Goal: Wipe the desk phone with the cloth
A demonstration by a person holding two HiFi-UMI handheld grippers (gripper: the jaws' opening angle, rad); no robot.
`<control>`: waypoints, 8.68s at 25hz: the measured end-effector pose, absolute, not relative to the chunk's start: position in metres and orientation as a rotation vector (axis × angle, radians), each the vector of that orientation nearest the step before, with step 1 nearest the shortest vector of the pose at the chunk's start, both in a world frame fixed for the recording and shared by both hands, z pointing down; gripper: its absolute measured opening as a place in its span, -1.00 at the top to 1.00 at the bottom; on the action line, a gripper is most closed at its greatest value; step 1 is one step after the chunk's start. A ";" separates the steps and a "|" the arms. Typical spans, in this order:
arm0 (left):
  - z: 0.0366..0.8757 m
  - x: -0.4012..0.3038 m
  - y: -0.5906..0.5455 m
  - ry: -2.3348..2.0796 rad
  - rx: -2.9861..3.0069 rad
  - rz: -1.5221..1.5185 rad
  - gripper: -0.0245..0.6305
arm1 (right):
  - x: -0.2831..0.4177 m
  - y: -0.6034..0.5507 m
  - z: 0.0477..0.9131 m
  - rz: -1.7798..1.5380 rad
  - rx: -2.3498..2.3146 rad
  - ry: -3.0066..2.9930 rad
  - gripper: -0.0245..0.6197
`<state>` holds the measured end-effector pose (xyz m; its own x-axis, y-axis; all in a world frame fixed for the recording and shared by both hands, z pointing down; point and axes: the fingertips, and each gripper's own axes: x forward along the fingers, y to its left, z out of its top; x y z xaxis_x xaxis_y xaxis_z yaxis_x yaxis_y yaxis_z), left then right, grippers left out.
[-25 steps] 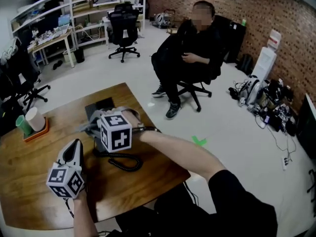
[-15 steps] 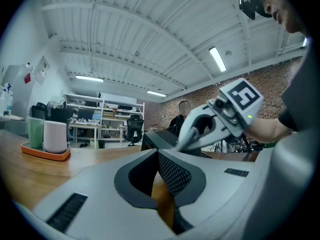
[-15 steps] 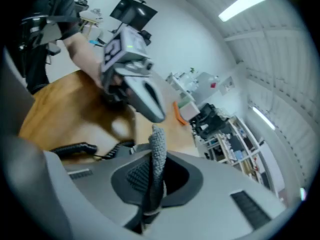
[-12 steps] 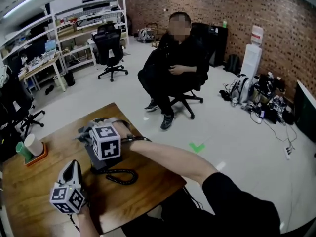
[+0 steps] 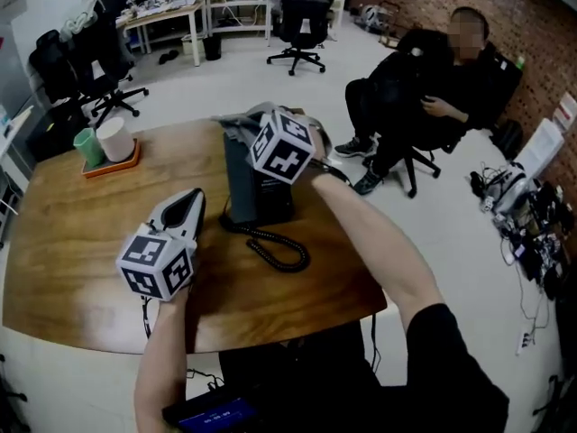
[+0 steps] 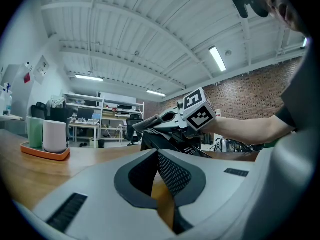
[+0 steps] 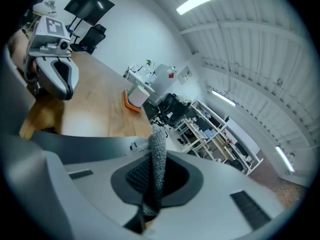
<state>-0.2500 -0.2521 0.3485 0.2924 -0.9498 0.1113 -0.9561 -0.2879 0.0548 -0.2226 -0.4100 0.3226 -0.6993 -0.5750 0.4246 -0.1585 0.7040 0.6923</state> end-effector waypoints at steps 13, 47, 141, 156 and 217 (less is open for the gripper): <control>0.345 -0.248 -0.250 -1.805 2.432 0.087 0.95 | -0.179 -0.270 0.379 -1.013 0.095 -2.146 0.85; 0.335 -0.284 -0.213 -1.821 2.385 0.122 0.95 | -0.185 -0.210 0.380 -1.175 -0.176 -1.952 0.85; 0.349 -0.246 -0.246 -1.773 2.435 0.098 0.95 | -0.118 -0.274 0.392 -1.238 0.124 -1.812 0.85; 0.350 -0.246 -0.246 -1.775 2.431 0.097 0.95 | -0.153 -0.410 0.302 -0.989 0.668 -2.119 0.85; 0.252 -0.178 -0.152 -1.659 2.693 -0.305 0.95 | -0.011 -0.130 0.231 -0.555 0.412 -3.174 0.85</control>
<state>-0.1780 -0.1522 0.2516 0.4368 -0.8810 -0.1814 -0.8880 -0.4546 0.0692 -0.0106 -0.1301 0.2306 -0.9623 -0.2288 -0.1471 -0.2651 0.9098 0.3193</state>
